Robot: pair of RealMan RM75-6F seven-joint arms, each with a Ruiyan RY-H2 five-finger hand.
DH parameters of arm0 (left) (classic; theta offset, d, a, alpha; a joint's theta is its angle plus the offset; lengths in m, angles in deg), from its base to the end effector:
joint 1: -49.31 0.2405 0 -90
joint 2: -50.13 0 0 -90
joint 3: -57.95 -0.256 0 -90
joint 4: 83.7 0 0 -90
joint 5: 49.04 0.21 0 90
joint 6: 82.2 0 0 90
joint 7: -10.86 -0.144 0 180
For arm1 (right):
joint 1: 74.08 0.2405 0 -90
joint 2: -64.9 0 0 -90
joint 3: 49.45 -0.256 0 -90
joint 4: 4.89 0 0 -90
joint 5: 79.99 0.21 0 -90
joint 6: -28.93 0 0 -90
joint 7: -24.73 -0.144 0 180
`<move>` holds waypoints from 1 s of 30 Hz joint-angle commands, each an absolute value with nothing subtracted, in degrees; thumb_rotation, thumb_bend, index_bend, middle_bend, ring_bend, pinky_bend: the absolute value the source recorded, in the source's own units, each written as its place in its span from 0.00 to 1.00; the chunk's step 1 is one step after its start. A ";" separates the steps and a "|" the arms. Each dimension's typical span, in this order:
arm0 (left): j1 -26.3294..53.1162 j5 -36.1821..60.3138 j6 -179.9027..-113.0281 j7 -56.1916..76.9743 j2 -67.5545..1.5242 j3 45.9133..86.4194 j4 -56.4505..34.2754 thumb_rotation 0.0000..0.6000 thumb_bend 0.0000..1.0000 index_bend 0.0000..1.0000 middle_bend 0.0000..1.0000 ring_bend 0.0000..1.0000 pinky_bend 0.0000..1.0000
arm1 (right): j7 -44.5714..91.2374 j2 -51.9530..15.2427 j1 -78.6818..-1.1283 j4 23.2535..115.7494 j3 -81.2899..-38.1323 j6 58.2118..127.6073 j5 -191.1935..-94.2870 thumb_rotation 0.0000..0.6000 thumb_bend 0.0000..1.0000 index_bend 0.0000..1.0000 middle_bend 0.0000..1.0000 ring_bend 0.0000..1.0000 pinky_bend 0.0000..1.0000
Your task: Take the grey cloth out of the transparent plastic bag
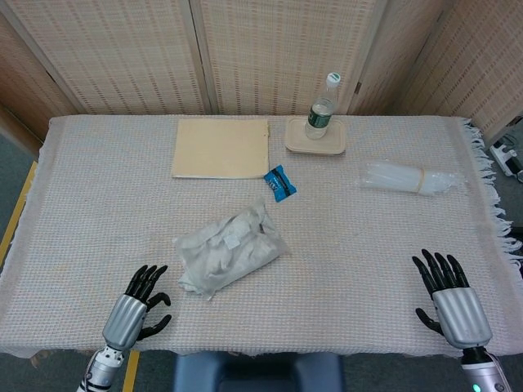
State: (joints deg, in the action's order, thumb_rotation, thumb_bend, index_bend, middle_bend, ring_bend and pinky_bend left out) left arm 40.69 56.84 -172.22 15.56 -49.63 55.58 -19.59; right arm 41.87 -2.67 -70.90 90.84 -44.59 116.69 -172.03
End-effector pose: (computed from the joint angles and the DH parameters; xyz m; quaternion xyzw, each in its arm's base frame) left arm -0.2493 0.1691 -0.0210 -0.6610 -0.3471 -0.5248 0.4089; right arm -0.2906 -0.1415 0.1196 0.6698 -0.3379 0.3247 0.5760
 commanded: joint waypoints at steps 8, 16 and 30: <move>36.95 55.12 -171.74 12.65 -60.86 57.95 -32.02 1.00 0.28 0.53 0.08 0.00 0.00 | 41.73 -2.15 -71.24 91.34 -44.80 115.66 -172.46 1.00 0.15 0.00 0.00 0.00 0.00; 34.94 52.70 -171.89 13.82 -65.02 59.31 -39.10 1.00 0.30 0.50 0.06 0.00 0.00 | 41.05 -1.96 -71.85 91.25 -45.01 116.05 -173.34 1.00 0.15 0.00 0.00 0.00 0.00; 33.66 49.34 -171.26 15.96 -67.21 59.06 -43.28 1.00 0.32 0.52 0.06 0.00 0.00 | 40.15 -1.66 -72.79 91.12 -45.45 116.71 -174.28 1.00 0.15 0.00 0.00 0.00 0.00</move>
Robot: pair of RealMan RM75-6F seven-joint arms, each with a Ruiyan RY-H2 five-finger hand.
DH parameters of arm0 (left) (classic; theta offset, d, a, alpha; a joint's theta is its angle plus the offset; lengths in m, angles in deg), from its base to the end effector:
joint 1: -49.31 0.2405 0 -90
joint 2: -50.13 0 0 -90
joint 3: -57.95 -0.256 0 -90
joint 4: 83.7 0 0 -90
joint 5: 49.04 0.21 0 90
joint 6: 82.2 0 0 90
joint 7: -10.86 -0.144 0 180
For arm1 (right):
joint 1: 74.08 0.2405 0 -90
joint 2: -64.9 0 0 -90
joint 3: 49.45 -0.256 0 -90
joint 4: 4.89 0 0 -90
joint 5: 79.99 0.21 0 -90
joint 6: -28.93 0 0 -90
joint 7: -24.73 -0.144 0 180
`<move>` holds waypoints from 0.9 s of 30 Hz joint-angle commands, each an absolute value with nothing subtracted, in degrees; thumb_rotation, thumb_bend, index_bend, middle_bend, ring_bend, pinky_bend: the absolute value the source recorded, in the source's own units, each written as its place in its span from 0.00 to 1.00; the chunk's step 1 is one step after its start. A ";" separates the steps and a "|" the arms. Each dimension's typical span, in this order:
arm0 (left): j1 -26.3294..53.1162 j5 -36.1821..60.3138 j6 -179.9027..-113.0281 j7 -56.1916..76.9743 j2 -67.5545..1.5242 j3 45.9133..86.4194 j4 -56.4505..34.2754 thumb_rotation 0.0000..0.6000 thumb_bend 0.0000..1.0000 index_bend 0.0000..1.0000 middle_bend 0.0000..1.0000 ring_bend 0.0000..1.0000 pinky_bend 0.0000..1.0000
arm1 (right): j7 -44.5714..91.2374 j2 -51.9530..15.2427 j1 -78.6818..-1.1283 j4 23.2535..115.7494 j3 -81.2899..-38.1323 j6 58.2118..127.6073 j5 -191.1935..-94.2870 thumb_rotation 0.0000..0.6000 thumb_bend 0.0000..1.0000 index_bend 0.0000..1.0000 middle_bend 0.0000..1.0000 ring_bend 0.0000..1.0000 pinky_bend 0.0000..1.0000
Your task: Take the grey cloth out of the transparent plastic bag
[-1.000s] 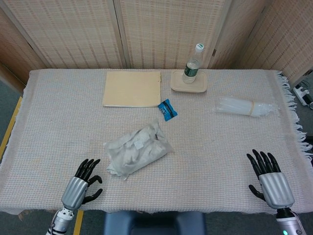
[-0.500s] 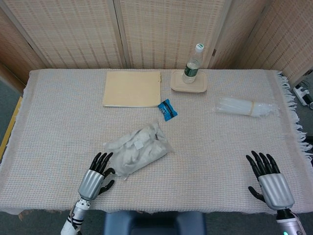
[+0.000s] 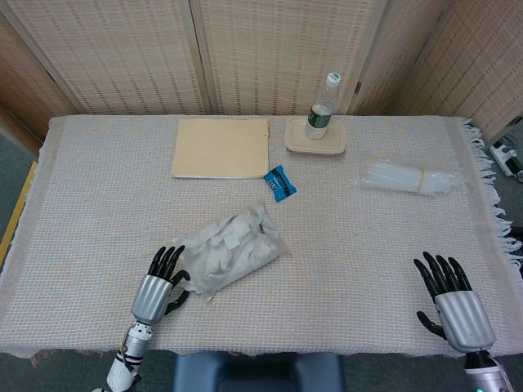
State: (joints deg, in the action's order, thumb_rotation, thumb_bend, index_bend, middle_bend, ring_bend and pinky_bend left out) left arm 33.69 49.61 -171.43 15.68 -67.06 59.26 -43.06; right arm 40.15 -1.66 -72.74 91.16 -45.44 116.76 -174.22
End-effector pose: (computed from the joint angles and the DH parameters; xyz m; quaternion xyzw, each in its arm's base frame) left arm -0.2392 0.2183 -0.0780 -0.6565 -0.3059 -0.5102 0.4638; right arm -0.2898 -0.1351 0.1248 0.6667 -0.3414 0.3339 0.5723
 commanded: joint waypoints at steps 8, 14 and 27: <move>32.84 48.17 -170.85 16.95 -68.43 58.93 -45.02 1.00 0.33 0.55 0.07 0.00 0.00 | 39.98 -1.59 -73.01 91.03 -45.61 116.58 -174.72 1.00 0.15 0.00 0.00 0.00 0.00; 32.08 47.37 -170.73 18.70 -69.40 58.96 -46.58 1.00 0.43 0.63 0.08 0.00 0.00 | 39.75 -1.55 -73.33 90.98 -45.83 116.97 -175.06 1.00 0.15 0.00 0.00 0.00 0.00; 32.68 48.45 -174.34 20.91 -68.71 56.65 -46.20 1.00 0.54 0.74 0.12 0.00 0.00 | 40.90 -4.24 -72.03 89.66 -46.64 114.45 -175.40 1.00 0.15 0.00 0.00 0.00 0.00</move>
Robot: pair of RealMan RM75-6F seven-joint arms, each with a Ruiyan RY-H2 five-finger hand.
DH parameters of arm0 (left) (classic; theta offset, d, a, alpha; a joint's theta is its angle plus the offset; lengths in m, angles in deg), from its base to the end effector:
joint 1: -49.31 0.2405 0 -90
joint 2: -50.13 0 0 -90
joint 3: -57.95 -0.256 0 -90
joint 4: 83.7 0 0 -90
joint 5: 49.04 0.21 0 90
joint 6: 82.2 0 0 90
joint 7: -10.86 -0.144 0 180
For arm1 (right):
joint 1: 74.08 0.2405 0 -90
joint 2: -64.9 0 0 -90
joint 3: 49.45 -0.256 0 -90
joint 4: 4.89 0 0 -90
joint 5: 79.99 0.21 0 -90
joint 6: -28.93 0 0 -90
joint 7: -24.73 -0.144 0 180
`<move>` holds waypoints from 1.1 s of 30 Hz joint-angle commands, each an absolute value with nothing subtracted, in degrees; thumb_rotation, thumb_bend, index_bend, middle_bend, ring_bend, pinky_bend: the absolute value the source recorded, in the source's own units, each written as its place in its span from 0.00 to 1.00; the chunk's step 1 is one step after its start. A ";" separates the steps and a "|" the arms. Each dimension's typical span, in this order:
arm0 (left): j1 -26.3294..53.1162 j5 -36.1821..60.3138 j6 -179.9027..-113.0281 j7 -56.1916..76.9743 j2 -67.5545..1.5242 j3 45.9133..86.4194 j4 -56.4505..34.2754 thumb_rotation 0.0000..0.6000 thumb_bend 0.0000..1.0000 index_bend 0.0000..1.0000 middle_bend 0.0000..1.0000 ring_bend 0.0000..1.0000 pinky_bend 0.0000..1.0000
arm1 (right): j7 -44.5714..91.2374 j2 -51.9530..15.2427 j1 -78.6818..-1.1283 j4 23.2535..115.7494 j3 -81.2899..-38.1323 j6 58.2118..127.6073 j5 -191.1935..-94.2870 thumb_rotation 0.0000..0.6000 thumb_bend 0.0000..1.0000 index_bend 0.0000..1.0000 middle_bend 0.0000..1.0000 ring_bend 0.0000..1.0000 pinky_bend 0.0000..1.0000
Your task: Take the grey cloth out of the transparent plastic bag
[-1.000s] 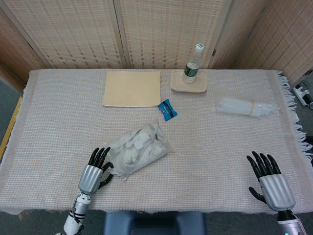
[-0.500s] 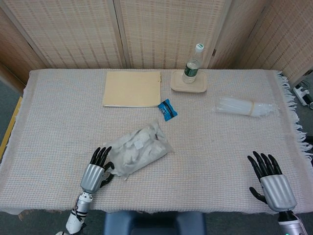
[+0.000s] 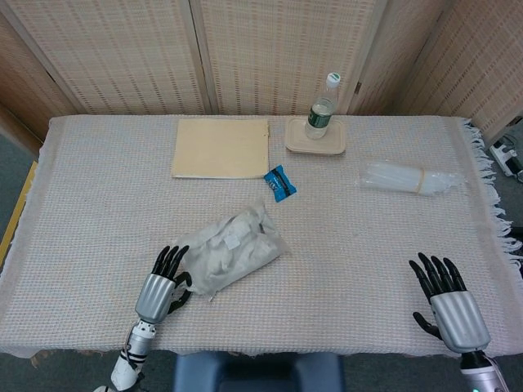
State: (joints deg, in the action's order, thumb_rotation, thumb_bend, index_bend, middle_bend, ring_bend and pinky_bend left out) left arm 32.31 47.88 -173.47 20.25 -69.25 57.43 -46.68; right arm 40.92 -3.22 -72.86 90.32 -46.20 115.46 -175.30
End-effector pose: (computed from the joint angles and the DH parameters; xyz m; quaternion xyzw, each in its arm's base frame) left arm -0.2353 0.2201 -0.0827 -0.6471 -0.3150 -0.5324 0.4457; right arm -0.2876 -0.1368 0.1154 0.6740 -0.3376 0.3357 0.5648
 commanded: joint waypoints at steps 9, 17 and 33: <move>33.25 49.42 -175.13 20.03 -68.18 54.78 -44.68 1.00 0.56 0.75 0.12 0.00 0.00 | 38.68 -14.18 -63.81 84.24 -52.02 106.77 -174.48 1.00 0.19 0.27 0.00 0.00 0.00; 33.14 49.60 -175.14 19.53 -68.23 54.36 -44.24 1.00 0.55 0.75 0.12 0.00 0.00 | 41.23 -28.30 -56.77 74.78 -57.33 101.76 -170.56 1.00 0.20 0.44 0.04 0.00 0.00; 32.19 48.71 -174.51 19.27 -66.24 55.30 -42.16 1.00 0.54 0.75 0.12 0.00 0.00 | 42.53 -46.46 -46.91 59.12 -63.23 97.04 -163.65 1.00 0.20 0.44 0.06 0.00 0.00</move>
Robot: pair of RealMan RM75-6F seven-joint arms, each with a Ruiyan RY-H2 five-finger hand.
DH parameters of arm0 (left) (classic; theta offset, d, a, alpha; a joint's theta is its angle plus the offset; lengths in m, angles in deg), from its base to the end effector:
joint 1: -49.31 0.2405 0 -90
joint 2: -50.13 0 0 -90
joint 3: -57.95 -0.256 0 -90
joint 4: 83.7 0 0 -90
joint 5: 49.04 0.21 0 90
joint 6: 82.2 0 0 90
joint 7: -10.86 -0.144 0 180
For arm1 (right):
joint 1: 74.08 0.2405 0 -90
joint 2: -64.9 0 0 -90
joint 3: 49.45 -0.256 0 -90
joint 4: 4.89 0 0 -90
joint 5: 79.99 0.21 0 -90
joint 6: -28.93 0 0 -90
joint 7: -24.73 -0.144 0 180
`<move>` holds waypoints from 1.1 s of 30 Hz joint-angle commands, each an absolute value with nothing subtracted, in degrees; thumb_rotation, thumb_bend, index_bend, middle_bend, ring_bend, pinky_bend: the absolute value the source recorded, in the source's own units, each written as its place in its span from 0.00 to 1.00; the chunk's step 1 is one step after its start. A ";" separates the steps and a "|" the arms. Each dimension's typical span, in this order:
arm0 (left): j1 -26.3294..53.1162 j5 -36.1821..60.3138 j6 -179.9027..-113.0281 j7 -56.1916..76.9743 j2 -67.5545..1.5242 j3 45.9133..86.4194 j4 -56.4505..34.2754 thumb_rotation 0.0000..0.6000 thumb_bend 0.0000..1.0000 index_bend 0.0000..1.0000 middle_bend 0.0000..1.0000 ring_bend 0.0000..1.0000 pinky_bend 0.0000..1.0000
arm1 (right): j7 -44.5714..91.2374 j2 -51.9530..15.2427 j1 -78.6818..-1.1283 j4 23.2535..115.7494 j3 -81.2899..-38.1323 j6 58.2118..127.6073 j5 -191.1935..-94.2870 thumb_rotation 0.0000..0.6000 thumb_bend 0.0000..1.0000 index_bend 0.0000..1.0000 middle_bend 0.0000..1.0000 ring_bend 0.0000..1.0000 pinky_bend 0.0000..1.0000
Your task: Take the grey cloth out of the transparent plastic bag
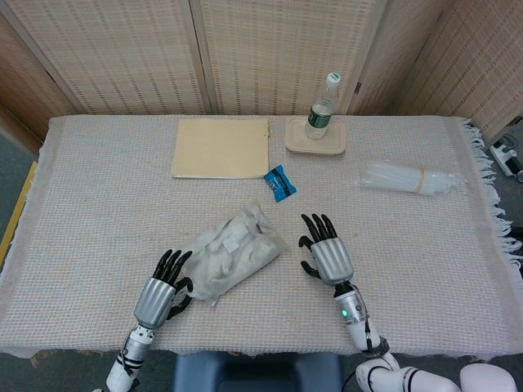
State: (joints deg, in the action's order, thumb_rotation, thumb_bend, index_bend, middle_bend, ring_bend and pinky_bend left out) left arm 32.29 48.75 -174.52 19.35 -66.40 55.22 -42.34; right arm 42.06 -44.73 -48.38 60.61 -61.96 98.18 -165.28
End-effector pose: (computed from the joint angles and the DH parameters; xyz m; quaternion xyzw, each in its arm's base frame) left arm -0.2328 0.2127 -0.0763 -0.6568 -0.3106 -0.5389 0.4263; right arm -0.1789 -0.2875 -0.0720 0.6760 -0.3435 0.4391 0.4819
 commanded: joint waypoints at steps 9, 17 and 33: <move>31.65 48.28 -173.98 18.63 -65.38 55.81 -40.77 1.00 0.53 0.74 0.12 0.00 0.00 | 41.85 -51.52 -42.94 53.43 -65.04 93.95 -159.81 1.00 0.20 0.44 0.06 0.00 0.00; 31.51 47.86 -173.95 18.85 -64.53 56.22 -39.69 1.00 0.53 0.74 0.12 0.00 0.00 | 40.82 -54.28 -40.57 51.36 -65.91 93.70 -158.34 1.00 0.20 0.44 0.06 0.00 0.00; 30.83 47.19 -173.79 19.16 -62.48 57.26 -38.09 1.00 0.53 0.73 0.12 0.00 0.00 | 42.50 -56.26 -37.62 49.01 -66.69 93.71 -156.10 1.00 0.61 0.61 0.11 0.00 0.00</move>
State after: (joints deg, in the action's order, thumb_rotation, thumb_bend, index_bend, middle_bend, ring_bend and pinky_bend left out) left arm 30.87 47.24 -173.81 19.13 -62.52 57.21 -38.06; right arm 42.47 -56.33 -37.62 48.96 -66.75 93.63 -156.11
